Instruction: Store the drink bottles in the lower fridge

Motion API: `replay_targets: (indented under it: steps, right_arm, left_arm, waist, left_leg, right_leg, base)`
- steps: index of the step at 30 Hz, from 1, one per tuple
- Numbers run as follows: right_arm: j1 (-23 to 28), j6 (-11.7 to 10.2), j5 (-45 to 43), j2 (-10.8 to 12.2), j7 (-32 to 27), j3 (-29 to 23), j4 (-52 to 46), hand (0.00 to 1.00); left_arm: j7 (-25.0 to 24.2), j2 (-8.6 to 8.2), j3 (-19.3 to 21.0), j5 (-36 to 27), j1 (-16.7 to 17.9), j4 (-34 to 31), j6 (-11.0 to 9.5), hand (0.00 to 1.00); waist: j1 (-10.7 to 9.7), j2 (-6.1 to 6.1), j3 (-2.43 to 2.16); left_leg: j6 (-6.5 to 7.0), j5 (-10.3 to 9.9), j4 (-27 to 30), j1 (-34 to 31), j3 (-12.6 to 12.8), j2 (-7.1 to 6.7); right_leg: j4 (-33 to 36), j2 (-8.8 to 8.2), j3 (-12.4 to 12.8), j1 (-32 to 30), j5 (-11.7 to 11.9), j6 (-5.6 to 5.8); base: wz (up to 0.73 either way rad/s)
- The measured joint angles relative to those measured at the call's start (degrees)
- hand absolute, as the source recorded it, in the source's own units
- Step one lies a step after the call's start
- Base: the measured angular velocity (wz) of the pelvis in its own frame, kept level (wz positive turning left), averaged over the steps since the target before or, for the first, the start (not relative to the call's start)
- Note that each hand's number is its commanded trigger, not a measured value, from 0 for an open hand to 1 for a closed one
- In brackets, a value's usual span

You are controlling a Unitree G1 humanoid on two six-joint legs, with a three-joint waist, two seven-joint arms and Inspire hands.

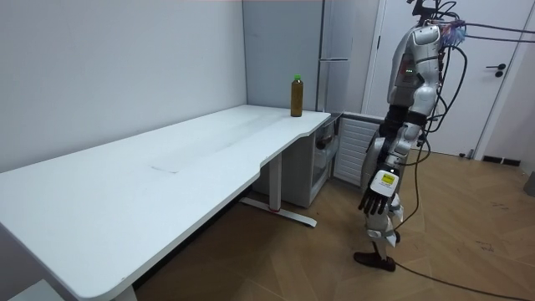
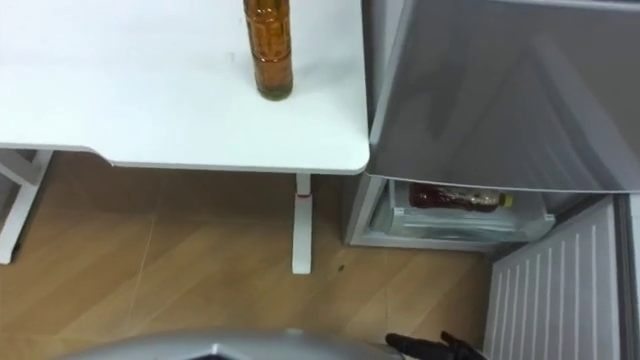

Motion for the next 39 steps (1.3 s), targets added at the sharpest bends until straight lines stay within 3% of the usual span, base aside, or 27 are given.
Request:
replay_targets:
  steps: [5,9,13,17,19,21,24,29,31,39]
  right_arm:
    - [0.1,0.5,0.1,-0.1,-1.3,-0.7,0.6,0.0]
    - [0.4,1.7,-0.1,-0.1,-1.8,-3.3,1.5,0.0]
    - [0.8,1.6,-0.1,-0.2,-2.6,-3.4,1.6,0.0]
    - [1.3,1.6,-0.4,-0.4,-3.8,-3.3,0.9,0.0]
    - [1.8,1.6,-0.8,-0.3,-4.0,-3.3,-0.1,0.0]
    - [2.5,1.5,-2.6,-0.3,-4.2,-3.4,-1.0,0.0]
    - [2.9,0.8,-5.7,-0.3,-4.2,-3.9,-1.6,0.0]
    - [3.3,-0.9,-9.1,-0.2,-4.5,-4.0,-2.0,0.0]
    - [3.4,-1.2,-9.4,-0.3,-4.4,-4.0,-2.0,0.0]
    - [3.6,-2.2,-9.4,-0.4,-3.7,-3.9,-1.4,0.0]
  left_arm:
    - [5.2,-0.22,3.5,-9.0,0.0,-0.3,0.4,0.0]
    - [11.1,-0.55,10.6,-15.0,0.3,-5.9,0.5,0.0]
    - [19.1,-0.57,13.9,-18.9,0.7,-13.4,-0.7,0.0]
    - [27.6,-0.55,14.3,-20.0,0.9,-21.1,-4.3,0.0]
    - [30.7,-0.55,14.4,-19.9,0.9,-25.0,-4.6,0.0]
    - [33.5,-0.54,14.5,-19.3,1.0,-30.4,-5.3,0.0]
    - [36.9,0.05,14.5,-13.6,0.5,-36.1,-7.4,0.0]
    - [41.1,0.45,14.7,-6.4,0.2,-51.7,-8.8,0.0]
    - [41.4,0.6,14.7,-3.4,-0.1,-54.9,-10.0,0.0]
    - [40.4,0.56,14.1,5.4,-0.3,-68.0,-10.5,0.0]
  waist:
    - [0.9,0.95,-0.27]
    - [1.9,1.19,-0.28]
    - [2.7,1.53,-0.36]
    - [3.2,1.87,-0.36]
    - [3.2,2.26,-0.49]
    - [3.4,2.23,-0.5]
    - [3.3,2.24,-0.52]
    - [3.1,2.1,-0.49]
    - [3.1,2.22,-0.51]
    - [2.6,2.29,-0.49]
  left_leg:
    - [-0.05,0.1,-0.5,0.4,0.0,-0.03]
    - [0.0,0.2,-0.8,1.0,-0.3,-0.29]
    - [-0.04,0.2,-1.2,1.4,-1.2,-0.4]
    - [0.01,0.3,-1.2,1.5,-1.8,-0.64]
    - [0.03,0.3,-1.3,1.4,-1.9,-0.72]
    - [0.06,0.3,-1.4,1.4,-2.4,-0.8]
    - [0.1,0.4,-1.7,1.7,-2.7,-0.92]
    - [0.11,0.4,-1.4,2.3,-3.0,-1.04]
    - [0.11,0.4,-1.4,2.4,-3.1,-1.05]
    - [0.11,0.4,-1.3,2.4,-3.1,-1.09]
  right_leg:
    - [0.0,0.0,-0.1,0.3,0.0,0.0]
    - [-0.5,-0.12,-0.5,1.1,0.0,0.01]
    - [-0.7,-0.12,-0.9,1.9,0.0,0.01]
    - [-0.7,-0.25,-1.7,2.1,0.0,0.02]
    - [-0.7,-0.28,-1.7,2.0,0.0,0.02]
    - [-0.7,-0.3,-1.9,2.0,0.0,0.03]
    - [-0.7,-0.33,-1.8,2.1,0.0,0.03]
    - [-0.8,-0.36,-1.7,2.5,0.0,0.02]
    - [-0.8,-0.37,-1.7,2.9,0.0,0.03]
    - [-0.9,-0.33,-1.9,3.0,0.0,0.04]
  base:
    - [0.01]
    - [0.04]
    - [0.05]
    - [0.12]
    - [0.04]
    - [0.06]
    - [0.02]
    - [0.0]
    - [0.0]
    - [0.0]
